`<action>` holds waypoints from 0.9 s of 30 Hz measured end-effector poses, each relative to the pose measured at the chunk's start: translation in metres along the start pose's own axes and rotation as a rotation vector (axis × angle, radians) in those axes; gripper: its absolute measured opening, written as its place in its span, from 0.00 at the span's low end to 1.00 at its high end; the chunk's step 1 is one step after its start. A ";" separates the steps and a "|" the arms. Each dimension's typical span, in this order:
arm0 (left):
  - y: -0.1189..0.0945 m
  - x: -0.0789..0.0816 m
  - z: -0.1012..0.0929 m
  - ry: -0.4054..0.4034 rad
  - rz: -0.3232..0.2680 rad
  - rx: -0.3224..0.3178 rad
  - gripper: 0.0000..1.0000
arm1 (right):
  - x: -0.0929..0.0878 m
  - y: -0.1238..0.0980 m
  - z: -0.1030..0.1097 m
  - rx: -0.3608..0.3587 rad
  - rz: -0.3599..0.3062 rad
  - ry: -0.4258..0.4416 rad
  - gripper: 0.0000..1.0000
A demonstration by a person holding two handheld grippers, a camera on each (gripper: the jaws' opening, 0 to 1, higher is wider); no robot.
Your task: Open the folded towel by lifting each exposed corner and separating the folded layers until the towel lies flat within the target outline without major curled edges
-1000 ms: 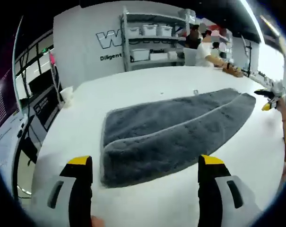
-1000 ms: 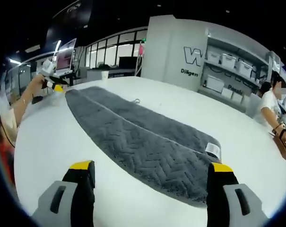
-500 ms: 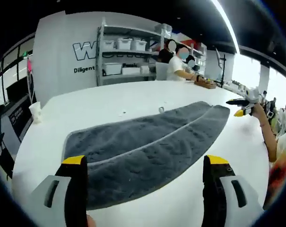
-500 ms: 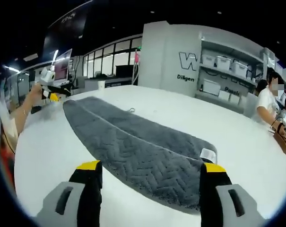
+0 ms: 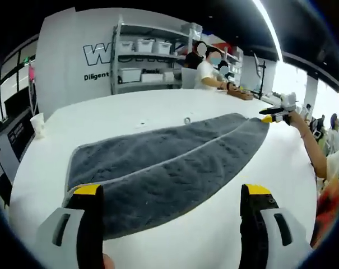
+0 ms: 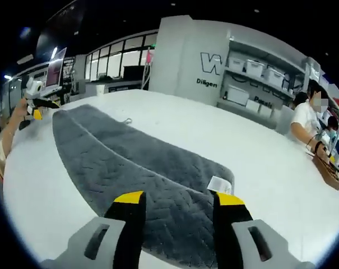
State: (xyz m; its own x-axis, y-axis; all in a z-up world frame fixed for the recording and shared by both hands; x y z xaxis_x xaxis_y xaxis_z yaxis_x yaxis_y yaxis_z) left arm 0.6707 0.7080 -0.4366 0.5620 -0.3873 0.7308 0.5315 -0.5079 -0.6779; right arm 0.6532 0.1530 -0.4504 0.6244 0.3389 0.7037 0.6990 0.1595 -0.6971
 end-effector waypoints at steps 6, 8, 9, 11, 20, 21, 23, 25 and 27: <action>-0.001 -0.006 0.001 -0.021 0.008 0.003 0.98 | 0.004 0.030 0.004 0.050 0.042 0.004 0.27; -0.001 -0.008 0.003 -0.030 0.016 0.010 0.98 | 0.000 0.039 0.008 0.076 0.067 -0.001 0.25; -0.001 -0.008 0.004 -0.031 0.016 0.011 0.98 | 0.000 0.041 0.009 0.079 0.071 -0.002 0.23; -0.001 -0.008 0.004 -0.032 0.016 0.011 0.97 | -0.001 0.042 0.009 0.081 0.076 -0.004 0.15; -0.003 -0.008 0.000 -0.029 0.007 0.014 0.97 | -0.006 0.037 0.014 0.112 0.030 -0.031 0.00; -0.004 -0.008 0.000 -0.029 0.006 0.014 0.97 | -0.005 0.033 0.015 0.107 0.017 -0.037 0.00; -0.005 -0.007 -0.001 -0.027 0.001 0.014 0.97 | -0.005 0.027 0.017 0.102 0.005 -0.044 0.00; -0.007 -0.005 -0.001 -0.026 -0.007 0.016 0.97 | -0.004 0.021 0.019 0.098 -0.007 -0.051 0.00; -0.007 -0.005 -0.001 -0.026 -0.012 0.014 0.97 | -0.004 0.013 0.021 0.092 -0.021 -0.055 0.00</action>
State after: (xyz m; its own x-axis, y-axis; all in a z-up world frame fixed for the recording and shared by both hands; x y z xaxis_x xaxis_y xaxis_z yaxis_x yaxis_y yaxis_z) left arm 0.6633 0.7126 -0.4348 0.5718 -0.3615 0.7365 0.5468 -0.5012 -0.6706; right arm 0.6527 0.1734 -0.4651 0.5884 0.3844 0.7113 0.6751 0.2505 -0.6939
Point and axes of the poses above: the point that each gripper's makers call its tool centre point, and the gripper's own axes: y roughly forward along the fingers, z roughly to its left, x roughly out of its top, the point moved 6 cm from there along -y, roughly backward along the fingers, and after that the axes turned 14 degrees about z, right-handed, at the moved point
